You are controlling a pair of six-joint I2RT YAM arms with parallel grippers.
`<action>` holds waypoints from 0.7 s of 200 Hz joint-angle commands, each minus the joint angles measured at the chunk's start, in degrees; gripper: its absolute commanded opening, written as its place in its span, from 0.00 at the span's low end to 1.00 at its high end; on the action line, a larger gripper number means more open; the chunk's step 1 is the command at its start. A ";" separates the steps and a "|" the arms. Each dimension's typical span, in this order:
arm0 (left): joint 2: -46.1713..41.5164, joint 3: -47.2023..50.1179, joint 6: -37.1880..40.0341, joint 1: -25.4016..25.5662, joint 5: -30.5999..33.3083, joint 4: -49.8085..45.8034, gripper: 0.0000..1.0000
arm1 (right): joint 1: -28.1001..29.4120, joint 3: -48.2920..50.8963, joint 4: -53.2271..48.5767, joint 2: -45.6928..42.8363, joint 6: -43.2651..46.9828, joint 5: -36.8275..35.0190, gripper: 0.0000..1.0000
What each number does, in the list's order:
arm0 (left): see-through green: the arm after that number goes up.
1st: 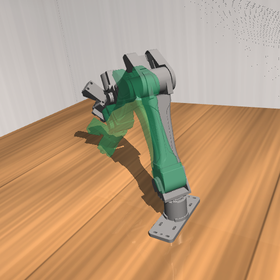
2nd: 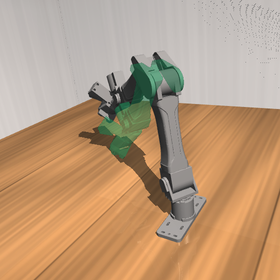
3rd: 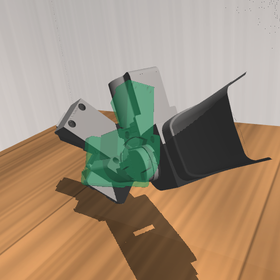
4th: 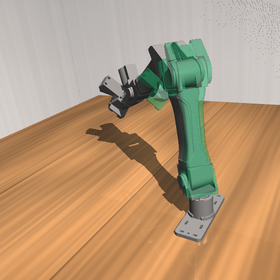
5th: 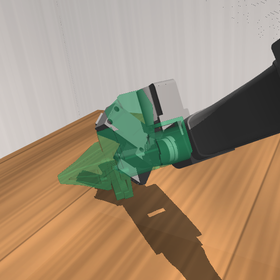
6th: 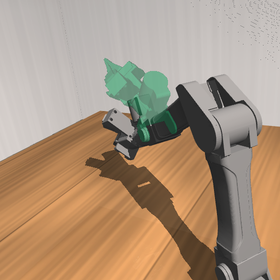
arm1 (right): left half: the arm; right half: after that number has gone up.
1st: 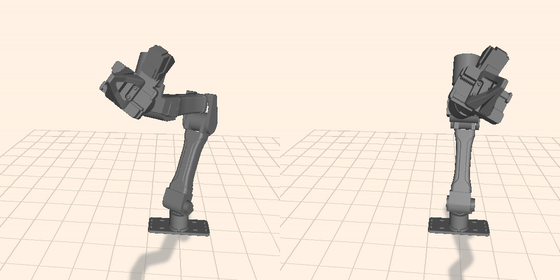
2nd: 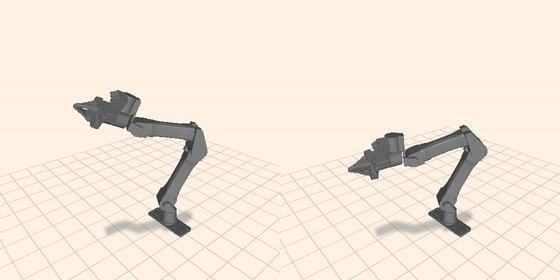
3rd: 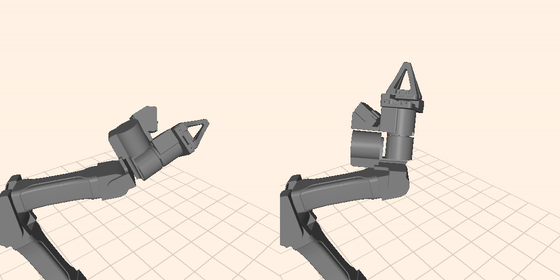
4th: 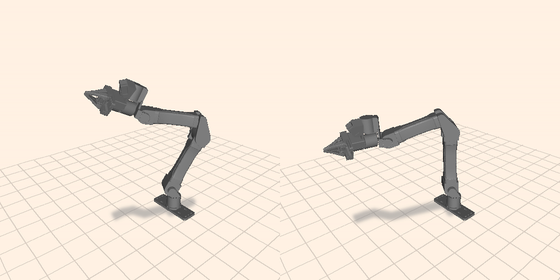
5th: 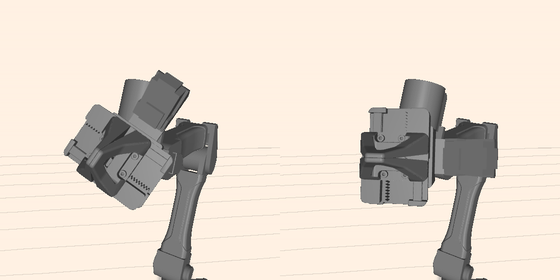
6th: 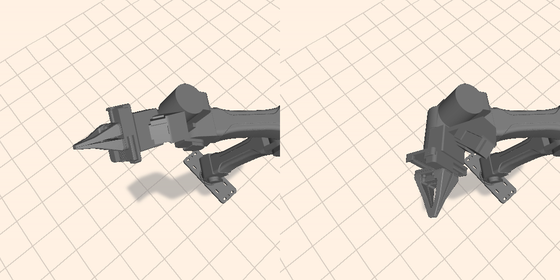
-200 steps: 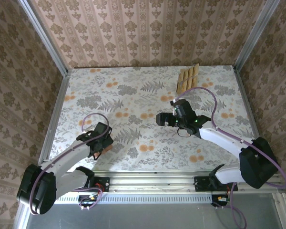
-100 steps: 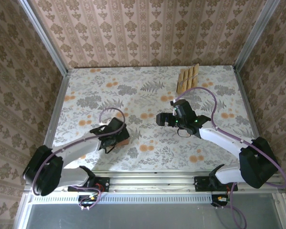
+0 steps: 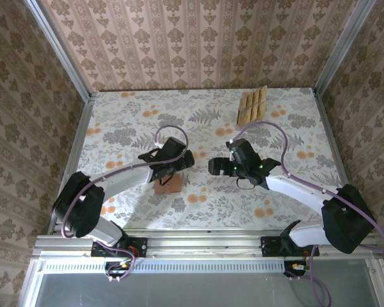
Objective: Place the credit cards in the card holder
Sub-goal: Move the card holder to the center of the table, then rotate the card holder at the center of the table.
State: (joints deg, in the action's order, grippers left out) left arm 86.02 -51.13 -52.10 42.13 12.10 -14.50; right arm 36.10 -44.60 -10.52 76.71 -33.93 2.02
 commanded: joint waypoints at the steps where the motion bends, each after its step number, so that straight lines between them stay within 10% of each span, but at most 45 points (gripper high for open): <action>1: -0.88 -1.34 6.23 -4.31 -2.38 -2.14 1.00 | 4.28 0.48 1.59 2.53 -2.70 0.58 0.93; 73: -4.09 -0.85 19.59 -17.33 -6.73 -3.06 1.00 | 18.68 -7.41 10.15 20.03 -8.85 1.66 0.87; 140: -5.91 1.03 21.27 -22.05 -9.81 -2.61 1.00 | 20.50 -11.59 12.30 26.93 -10.84 3.08 0.88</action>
State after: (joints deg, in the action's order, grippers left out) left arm 81.34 -51.24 -32.91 20.93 4.49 -16.25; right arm 56.51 -54.46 0.82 101.73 -43.27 4.95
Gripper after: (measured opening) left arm 0.999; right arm 0.874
